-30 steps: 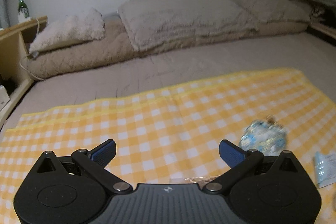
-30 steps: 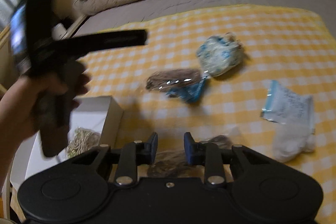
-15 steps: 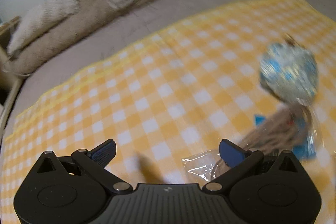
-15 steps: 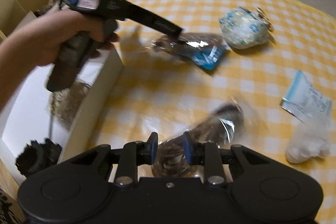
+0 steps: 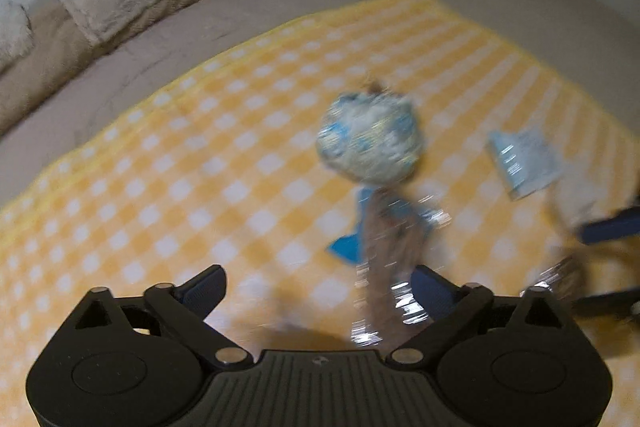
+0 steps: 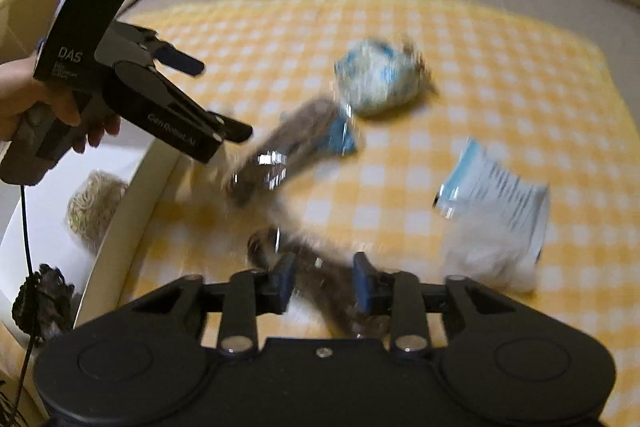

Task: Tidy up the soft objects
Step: 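Grasp a bagged brown cord with the right tool while the left tool grasps another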

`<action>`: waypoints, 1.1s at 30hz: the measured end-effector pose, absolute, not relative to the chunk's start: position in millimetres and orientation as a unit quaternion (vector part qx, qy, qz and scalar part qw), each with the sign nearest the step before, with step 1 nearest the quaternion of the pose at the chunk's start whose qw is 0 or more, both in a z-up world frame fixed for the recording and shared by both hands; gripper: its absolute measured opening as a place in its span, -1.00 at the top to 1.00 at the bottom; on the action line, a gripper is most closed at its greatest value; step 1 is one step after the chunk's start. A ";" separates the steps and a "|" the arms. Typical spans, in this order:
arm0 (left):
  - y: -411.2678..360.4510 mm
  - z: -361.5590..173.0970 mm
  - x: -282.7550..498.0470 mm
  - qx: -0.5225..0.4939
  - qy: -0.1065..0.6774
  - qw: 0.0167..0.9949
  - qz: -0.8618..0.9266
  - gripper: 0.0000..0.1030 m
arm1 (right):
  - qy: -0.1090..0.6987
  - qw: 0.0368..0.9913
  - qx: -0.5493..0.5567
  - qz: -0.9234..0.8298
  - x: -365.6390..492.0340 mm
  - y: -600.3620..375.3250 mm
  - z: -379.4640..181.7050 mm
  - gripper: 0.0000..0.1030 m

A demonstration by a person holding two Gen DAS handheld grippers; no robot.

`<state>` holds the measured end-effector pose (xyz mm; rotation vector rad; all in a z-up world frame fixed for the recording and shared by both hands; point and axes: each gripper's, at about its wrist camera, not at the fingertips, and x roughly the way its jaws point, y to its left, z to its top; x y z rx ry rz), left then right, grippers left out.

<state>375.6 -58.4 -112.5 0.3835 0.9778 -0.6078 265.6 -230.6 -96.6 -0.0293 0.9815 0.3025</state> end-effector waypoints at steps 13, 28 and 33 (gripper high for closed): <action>-95.7 -149.4 372.1 0.134 0.511 0.801 -0.281 -0.68 | 0.447 0.837 -0.184 0.257 271.7 -205.6 -123.6 -0.56; -92.7 -153.0 368.8 0.118 0.510 0.818 -0.240 0.12 | 0.490 0.811 -0.207 0.245 266.6 -191.2 -139.8 -0.13; -92.6 -141.0 362.6 0.112 0.499 0.826 -0.236 0.25 | 0.486 0.813 -0.210 0.242 259.3 -189.4 -130.4 0.16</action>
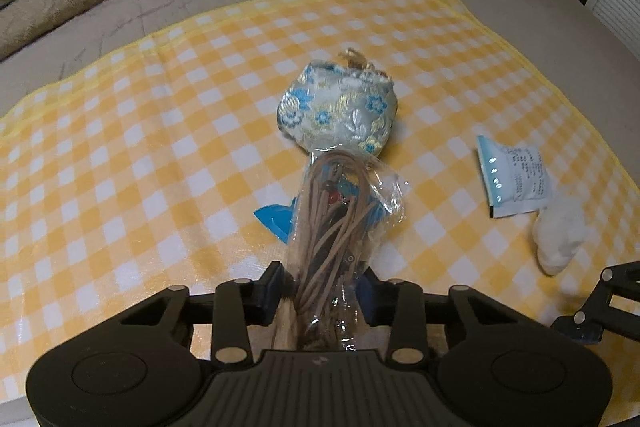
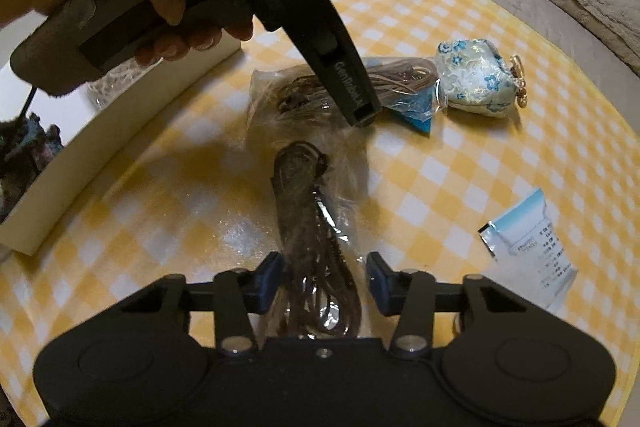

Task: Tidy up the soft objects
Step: 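Grasp a bagged brown cord with the right tool while the left tool grasps another, then lift both bagged cords and carry them over the white box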

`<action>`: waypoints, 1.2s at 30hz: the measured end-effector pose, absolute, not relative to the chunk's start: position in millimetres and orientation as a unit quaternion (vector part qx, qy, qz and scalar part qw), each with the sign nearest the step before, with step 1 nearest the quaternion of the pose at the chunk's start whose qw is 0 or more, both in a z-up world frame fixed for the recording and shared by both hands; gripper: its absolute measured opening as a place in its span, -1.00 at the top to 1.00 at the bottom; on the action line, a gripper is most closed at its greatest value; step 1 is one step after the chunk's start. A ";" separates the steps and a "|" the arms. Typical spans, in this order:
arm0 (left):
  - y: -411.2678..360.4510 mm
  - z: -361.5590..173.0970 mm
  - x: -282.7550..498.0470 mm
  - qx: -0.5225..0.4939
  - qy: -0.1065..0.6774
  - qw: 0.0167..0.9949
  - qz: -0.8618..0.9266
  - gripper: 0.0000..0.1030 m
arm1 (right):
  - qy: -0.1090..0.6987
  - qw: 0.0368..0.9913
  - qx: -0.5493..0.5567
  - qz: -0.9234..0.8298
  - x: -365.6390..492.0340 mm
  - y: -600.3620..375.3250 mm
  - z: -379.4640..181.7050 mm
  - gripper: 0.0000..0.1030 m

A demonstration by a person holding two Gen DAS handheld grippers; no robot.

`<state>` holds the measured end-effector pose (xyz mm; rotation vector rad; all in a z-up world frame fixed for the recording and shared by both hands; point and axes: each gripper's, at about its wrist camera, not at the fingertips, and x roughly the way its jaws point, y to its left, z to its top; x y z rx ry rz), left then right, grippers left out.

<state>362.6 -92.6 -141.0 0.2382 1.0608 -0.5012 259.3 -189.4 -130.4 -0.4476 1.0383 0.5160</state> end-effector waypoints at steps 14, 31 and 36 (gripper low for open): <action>-80.3 -81.8 317.8 0.073 0.453 0.862 -0.216 0.28 | 0.465 0.850 -0.169 0.183 235.8 -208.4 -92.7 0.21; -17.0 -13.6 250.5 0.016 0.387 0.910 -0.147 0.28 | 0.387 0.917 -0.027 0.092 214.0 -239.2 -29.2 0.21; 12.3 4.9 228.4 -0.004 0.370 0.920 -0.126 0.28 | 0.369 0.925 0.022 0.090 210.0 -233.3 -17.6 0.20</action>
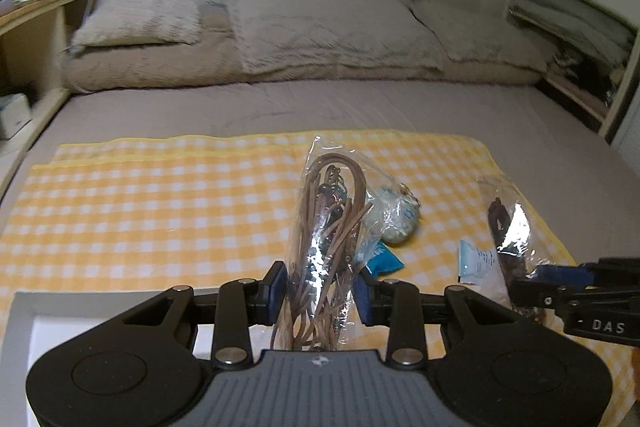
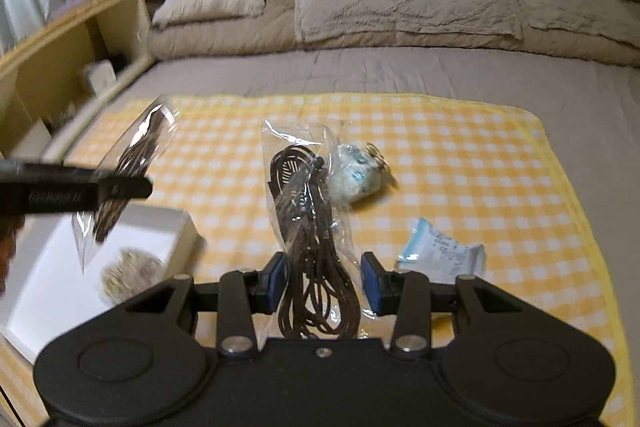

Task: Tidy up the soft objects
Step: 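Lift both bagged cords and carry them over the white box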

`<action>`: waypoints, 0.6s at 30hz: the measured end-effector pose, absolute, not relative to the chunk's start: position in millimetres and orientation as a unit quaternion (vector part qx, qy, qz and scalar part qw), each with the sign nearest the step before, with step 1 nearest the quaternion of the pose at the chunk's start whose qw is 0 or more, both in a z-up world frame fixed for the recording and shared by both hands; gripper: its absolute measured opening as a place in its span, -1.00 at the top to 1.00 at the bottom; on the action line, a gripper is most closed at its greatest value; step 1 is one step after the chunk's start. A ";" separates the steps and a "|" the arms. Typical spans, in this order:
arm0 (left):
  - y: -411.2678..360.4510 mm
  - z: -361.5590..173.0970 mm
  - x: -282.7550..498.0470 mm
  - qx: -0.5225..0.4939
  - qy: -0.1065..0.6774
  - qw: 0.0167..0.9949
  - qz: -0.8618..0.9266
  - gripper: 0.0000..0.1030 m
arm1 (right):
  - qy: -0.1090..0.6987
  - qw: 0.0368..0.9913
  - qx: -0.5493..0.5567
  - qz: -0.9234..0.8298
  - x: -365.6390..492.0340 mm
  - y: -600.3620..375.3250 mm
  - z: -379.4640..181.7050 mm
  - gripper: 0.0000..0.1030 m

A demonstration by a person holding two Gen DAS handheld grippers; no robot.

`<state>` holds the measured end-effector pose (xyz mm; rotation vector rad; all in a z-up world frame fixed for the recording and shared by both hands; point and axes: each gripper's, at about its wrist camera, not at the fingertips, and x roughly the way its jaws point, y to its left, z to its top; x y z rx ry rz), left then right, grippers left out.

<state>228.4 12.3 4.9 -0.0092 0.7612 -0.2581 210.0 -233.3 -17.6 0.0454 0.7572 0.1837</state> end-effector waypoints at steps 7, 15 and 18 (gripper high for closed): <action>60.2 22.9 192.5 -0.017 0.350 0.932 -0.089 0.28 | 0.368 0.921 0.070 0.105 207.4 -201.7 -12.0 0.20; 125.3 13.8 161.5 -0.034 0.365 0.930 -0.034 0.28 | 0.393 0.906 0.089 0.130 214.8 -148.8 -19.9 0.20; 148.0 7.4 151.7 -0.035 0.370 0.928 -0.011 0.28 | 0.400 0.901 0.089 0.144 216.6 -126.4 -22.8 0.20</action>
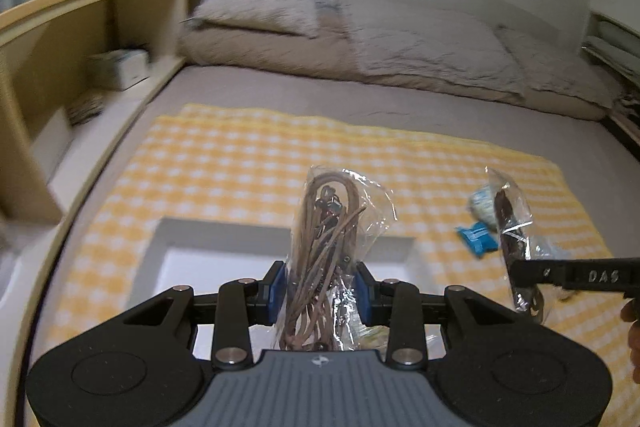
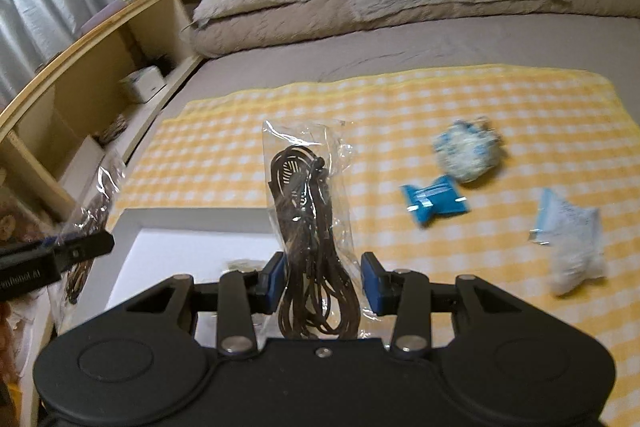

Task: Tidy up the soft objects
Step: 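Lift both bagged cords and carry them over the white box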

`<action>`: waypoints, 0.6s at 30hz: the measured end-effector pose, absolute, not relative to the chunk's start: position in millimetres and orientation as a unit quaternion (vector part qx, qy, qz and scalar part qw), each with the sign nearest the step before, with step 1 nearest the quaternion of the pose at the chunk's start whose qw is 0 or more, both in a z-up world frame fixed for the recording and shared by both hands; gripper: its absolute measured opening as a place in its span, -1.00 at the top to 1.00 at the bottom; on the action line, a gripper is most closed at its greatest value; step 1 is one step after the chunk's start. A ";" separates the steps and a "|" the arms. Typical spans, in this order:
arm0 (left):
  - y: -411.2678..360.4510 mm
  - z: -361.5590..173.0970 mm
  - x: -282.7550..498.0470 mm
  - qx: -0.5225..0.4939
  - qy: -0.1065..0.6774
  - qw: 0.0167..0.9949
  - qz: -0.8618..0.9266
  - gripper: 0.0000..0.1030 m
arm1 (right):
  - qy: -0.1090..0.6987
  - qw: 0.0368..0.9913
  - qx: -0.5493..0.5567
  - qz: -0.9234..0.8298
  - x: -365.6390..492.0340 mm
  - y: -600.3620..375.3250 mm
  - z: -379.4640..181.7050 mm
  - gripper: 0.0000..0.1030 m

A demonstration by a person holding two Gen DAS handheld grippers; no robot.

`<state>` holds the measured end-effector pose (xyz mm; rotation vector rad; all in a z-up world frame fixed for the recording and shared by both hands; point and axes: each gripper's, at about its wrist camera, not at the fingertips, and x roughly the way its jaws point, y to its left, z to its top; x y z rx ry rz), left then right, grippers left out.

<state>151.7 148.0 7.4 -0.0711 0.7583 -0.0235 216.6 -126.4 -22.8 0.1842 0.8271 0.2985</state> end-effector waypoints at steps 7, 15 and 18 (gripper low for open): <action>194.6 -18.7 134.3 -0.042 0.400 0.915 0.034 0.28 | 0.416 0.885 0.092 0.188 215.7 -66.4 -29.1 0.20; 221.9 -54.2 126.1 -0.025 0.440 0.895 0.071 0.28 | 0.445 0.861 0.100 0.226 205.9 -15.7 -43.1 0.20; 223.4 -64.5 127.5 -0.007 0.452 0.889 0.078 0.28 | 0.460 0.850 0.107 0.234 202.8 -2.3 -50.4 0.20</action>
